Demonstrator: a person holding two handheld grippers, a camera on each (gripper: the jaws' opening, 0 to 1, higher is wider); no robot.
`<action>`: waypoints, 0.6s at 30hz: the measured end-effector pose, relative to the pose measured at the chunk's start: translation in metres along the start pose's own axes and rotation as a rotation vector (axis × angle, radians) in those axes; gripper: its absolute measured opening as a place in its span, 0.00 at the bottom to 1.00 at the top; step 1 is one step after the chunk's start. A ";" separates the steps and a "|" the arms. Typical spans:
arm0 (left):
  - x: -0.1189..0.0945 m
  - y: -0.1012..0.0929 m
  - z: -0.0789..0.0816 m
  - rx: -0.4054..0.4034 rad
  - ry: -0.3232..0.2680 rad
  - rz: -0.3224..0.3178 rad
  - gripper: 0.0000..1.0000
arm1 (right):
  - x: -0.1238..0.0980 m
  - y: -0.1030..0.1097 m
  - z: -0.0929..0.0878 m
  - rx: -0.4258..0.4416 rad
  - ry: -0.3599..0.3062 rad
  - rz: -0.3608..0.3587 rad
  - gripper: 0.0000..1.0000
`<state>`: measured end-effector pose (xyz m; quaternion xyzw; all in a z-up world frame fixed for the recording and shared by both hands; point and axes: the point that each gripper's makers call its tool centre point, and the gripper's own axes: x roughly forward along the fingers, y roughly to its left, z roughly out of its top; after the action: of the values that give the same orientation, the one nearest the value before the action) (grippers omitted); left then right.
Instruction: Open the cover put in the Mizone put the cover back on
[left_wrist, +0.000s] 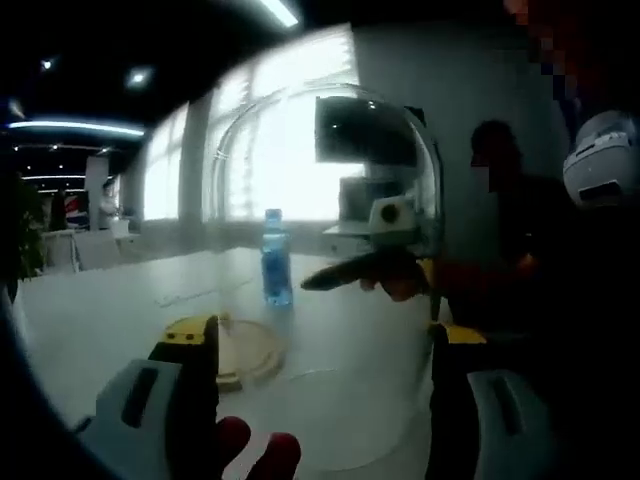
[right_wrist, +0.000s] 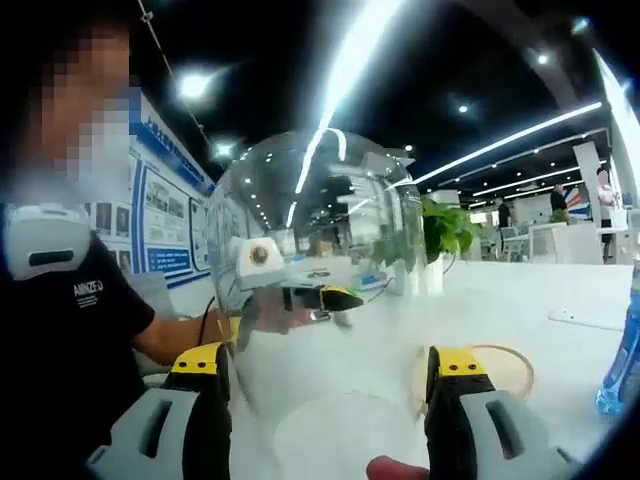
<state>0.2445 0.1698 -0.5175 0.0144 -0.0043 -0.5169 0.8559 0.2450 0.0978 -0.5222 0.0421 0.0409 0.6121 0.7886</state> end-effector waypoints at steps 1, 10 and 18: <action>-0.003 0.001 0.000 0.003 -0.005 0.010 0.74 | -0.002 -0.002 0.001 0.002 -0.010 -0.017 0.73; -0.029 0.007 0.013 -0.086 -0.111 0.046 0.61 | -0.024 0.001 0.007 -0.014 -0.078 -0.103 0.64; -0.052 0.029 0.009 -0.101 -0.160 0.132 0.57 | -0.045 -0.018 0.011 -0.027 -0.100 -0.210 0.59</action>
<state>0.2457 0.2296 -0.5072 -0.0702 -0.0477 -0.4586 0.8846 0.2525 0.0498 -0.5126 0.0575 -0.0028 0.5236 0.8500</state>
